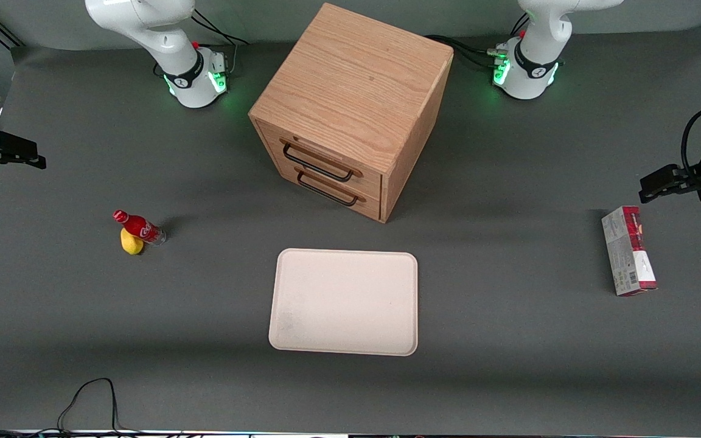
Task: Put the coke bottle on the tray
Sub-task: 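Lower the open right gripper around the red Coca-Cola bottle's neck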
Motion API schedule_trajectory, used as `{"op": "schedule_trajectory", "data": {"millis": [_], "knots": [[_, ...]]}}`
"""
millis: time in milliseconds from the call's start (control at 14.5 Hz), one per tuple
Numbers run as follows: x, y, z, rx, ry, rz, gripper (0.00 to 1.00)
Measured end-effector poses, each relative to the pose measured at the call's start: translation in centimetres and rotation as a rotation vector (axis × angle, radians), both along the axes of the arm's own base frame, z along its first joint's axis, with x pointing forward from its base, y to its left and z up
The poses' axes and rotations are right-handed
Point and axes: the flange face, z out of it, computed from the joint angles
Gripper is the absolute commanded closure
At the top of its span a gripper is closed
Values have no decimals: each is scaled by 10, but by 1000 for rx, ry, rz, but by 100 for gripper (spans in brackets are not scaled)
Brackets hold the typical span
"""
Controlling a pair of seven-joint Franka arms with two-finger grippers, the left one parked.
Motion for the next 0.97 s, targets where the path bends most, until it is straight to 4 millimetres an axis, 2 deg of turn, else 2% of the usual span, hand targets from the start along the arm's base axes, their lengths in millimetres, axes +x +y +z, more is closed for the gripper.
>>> {"op": "schedule_trajectory", "data": {"millis": [208, 484, 761, 969], "knots": [[7, -1, -42, 0, 17, -1, 0], [13, -3, -128, -3, -15, 2, 0], [0, -3, -210, -8, -65, 5, 0], [-15, -2, -254, -10, -92, 7, 0]]}}
